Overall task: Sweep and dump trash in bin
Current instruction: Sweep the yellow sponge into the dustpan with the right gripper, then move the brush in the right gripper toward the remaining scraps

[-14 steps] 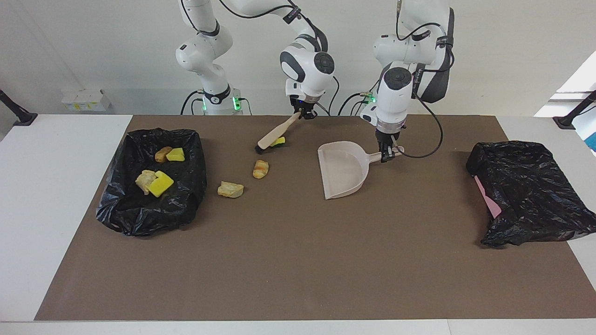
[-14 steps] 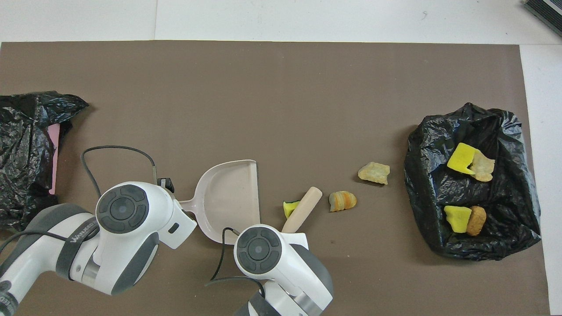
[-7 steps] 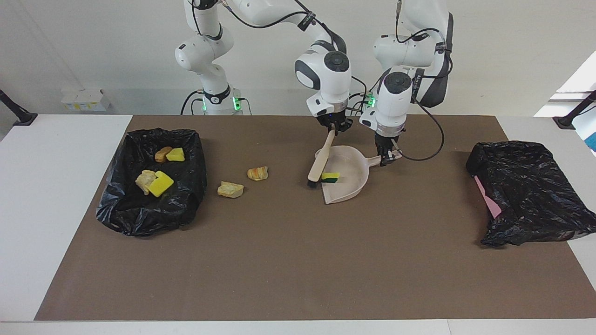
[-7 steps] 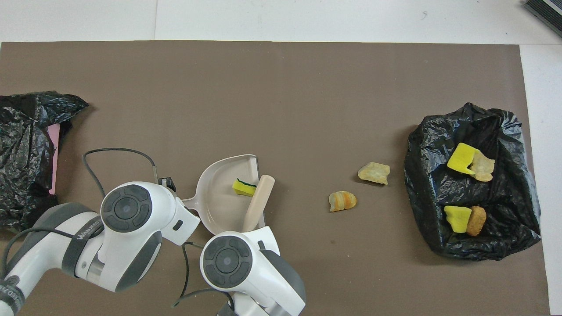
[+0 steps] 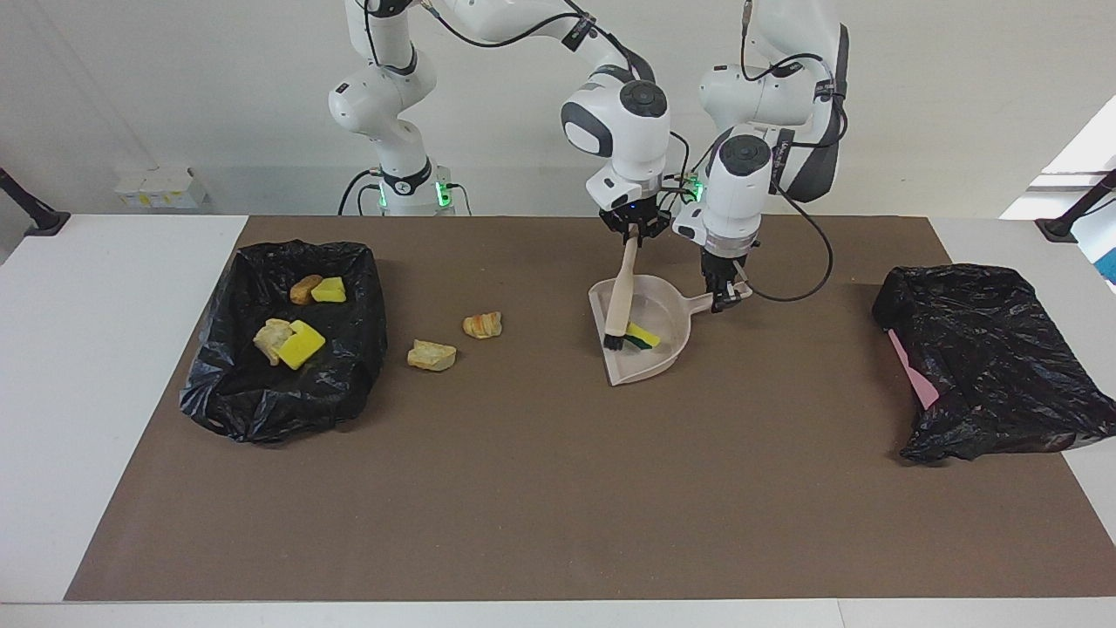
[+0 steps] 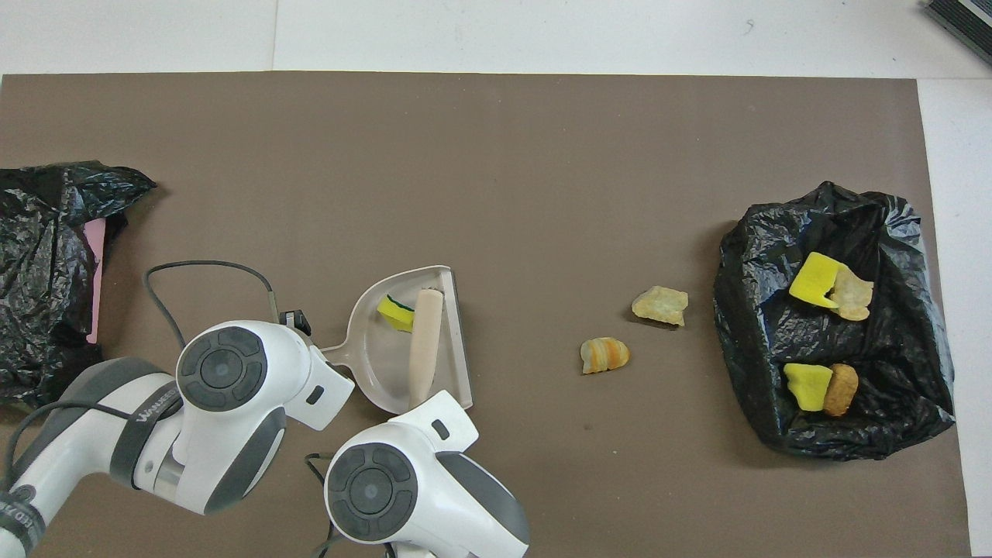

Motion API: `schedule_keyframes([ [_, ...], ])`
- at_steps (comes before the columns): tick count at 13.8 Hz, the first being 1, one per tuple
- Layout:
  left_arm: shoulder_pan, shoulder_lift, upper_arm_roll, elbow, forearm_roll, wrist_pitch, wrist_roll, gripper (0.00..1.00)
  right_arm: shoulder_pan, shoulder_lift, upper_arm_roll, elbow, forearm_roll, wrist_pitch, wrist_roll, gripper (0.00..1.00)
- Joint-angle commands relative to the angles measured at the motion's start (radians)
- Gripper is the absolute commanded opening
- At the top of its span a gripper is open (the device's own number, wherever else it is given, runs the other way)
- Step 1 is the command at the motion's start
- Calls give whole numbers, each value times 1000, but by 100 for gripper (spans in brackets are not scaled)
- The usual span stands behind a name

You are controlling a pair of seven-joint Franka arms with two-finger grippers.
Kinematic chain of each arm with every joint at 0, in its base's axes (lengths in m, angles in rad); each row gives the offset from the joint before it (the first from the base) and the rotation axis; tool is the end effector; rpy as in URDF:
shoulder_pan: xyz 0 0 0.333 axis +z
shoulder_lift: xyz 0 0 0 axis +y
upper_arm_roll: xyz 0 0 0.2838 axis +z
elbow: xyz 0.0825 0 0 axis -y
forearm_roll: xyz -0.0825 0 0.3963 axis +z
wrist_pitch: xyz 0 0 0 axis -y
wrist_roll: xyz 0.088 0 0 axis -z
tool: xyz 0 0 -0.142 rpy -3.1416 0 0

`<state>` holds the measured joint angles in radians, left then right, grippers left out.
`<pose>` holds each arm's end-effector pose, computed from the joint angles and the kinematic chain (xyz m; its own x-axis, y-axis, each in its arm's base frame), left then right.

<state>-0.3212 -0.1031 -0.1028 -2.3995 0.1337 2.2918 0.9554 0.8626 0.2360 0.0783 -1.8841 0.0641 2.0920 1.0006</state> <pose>0.4511 -0.1956 0.2802 0.1053 -0.9898 -0.0960 -0.9934 -0.1004 -0.0550 0.3570 0.4968 0.3093 0.9927 -0.0933 -0.0769 -0.0947 -0.9954 -0.0151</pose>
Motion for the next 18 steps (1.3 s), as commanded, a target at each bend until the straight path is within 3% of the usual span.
schedule_keyframes([
  [1,1,-7,8,-18,1,34,-17,0,-27,-41,2,7,-17,-99,-89,0],
  [5,10,-3,8,-18,1,34,-15,0,-100,-125,-2,-3,-24,-289,-229,0],
  [9,10,-1,8,-16,1,37,-13,0,-141,-175,-2,-65,-167,-437,-270,0],
  [12,10,-1,6,-16,1,38,-13,0,-207,-188,-3,-121,-231,-448,-264,0],
  [18,8,-1,6,-16,-11,38,-13,0,-378,-193,0,-138,-403,-448,-255,0],
])
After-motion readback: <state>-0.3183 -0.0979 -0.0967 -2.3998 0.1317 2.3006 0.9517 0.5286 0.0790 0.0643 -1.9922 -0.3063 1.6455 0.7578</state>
